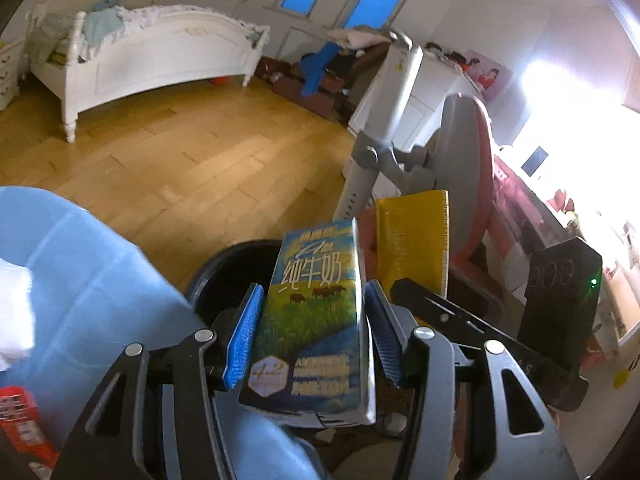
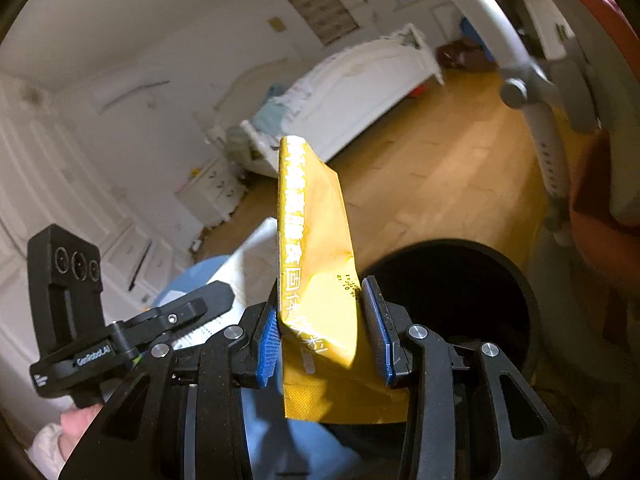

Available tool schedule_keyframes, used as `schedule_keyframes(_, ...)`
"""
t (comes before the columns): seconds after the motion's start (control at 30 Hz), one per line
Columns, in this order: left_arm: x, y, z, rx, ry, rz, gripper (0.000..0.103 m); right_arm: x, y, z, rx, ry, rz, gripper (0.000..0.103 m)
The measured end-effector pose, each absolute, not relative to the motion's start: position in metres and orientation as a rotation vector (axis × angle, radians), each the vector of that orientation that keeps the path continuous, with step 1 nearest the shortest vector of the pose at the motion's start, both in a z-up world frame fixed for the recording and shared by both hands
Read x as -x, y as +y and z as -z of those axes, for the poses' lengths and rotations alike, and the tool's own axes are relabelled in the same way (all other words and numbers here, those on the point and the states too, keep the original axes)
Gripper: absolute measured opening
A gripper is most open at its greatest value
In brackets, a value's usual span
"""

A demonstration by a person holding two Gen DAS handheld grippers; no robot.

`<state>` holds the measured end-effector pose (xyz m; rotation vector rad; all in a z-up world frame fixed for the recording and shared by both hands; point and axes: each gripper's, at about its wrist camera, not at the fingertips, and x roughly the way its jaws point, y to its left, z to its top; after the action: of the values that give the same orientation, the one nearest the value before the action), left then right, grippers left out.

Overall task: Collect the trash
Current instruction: 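Carry carton and snack bag over the bin and open both tools, then grasp the beige snack wrapper with left tool while right tool grasps orange wrapper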

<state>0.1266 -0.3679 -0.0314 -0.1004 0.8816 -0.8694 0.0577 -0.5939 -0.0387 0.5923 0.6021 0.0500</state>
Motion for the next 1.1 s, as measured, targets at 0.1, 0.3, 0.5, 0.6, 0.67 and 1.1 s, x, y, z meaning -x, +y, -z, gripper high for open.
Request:
schedule_keyframes(0.1, -0.128, -0.378, 0.042, 0.088, 0.904, 0.867, 0.051, -0.051, -0.594, 0.054, -0.609, 0.622, -0.029, 0.039)
schedule_keyframes(0.3, -0.135, -0.392, 0.050, 0.079, 0.932, 0.839, 0.054, -0.040, -0.600, 0.075, -0.653, 0.657, 0.012, 0.069)
schedule_keyframes(0.5, -0.128, -0.369, 0.037, 0.131, 0.894, 0.817, 0.078, -0.030, -0.594, 0.066, -0.644, 0.632, 0.015, 0.075)
schedule_keyframes(0.6, -0.116, -0.348, 0.023, 0.131, 0.862, 0.810, 0.078, -0.032, -0.584, 0.061, -0.633, 0.631, -0.009, 0.075)
schedule_keyframes(0.67, -0.109, -0.335, 0.016, 0.131, 0.838, 0.801, 0.080, -0.034, -0.572, 0.056, -0.619, 0.638, -0.032, 0.075)
schedule_keyframes(1.1, -0.066, -0.122, -0.015, 0.050, 0.655, 0.461, 0.088, -0.075, -0.388, 0.010, -0.356, 0.738, -0.379, 0.075)
